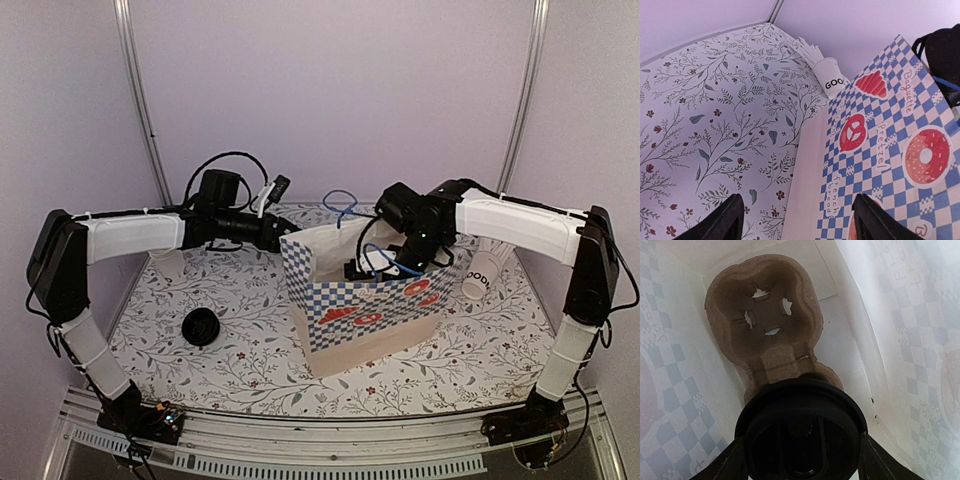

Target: Pack the takeout coffee

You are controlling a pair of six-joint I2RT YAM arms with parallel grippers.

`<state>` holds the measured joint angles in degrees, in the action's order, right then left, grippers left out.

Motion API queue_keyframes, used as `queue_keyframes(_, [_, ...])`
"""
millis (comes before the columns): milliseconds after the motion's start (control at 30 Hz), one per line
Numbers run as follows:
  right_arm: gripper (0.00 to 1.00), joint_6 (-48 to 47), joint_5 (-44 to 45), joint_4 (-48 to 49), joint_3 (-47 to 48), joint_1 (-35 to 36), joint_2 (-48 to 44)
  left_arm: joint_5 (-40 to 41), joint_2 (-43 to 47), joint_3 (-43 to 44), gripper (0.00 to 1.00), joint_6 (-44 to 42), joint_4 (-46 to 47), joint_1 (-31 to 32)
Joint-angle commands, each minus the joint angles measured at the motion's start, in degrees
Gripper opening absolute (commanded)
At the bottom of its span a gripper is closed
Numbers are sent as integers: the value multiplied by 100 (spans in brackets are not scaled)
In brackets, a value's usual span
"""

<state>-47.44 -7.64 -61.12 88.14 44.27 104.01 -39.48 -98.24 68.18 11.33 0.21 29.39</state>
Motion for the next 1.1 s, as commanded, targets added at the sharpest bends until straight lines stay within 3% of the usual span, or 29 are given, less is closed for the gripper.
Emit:
queue_keyframes(0, [33, 229, 726, -260, -451, 11, 718, -59, 109, -77, 78, -23, 173, -89])
queue_keyframes(367, [33, 582, 1020, -321, -330, 169, 977, -72, 73, -86, 77, -9, 193, -116])
queue_keyframes(533, [33, 507, 1171, -168, -766, 148, 770, -76, 76, -95, 78, -4, 191, -117])
queue_keyframes(733, [33, 505, 628, -291, -465, -23, 647, -109, 66, -86, 78, 0, 199, -124])
queue_keyframes(1067, [58, 377, 29, -700, 167, -41, 583, -120, 111, -114, 78, -7, 199, -118])
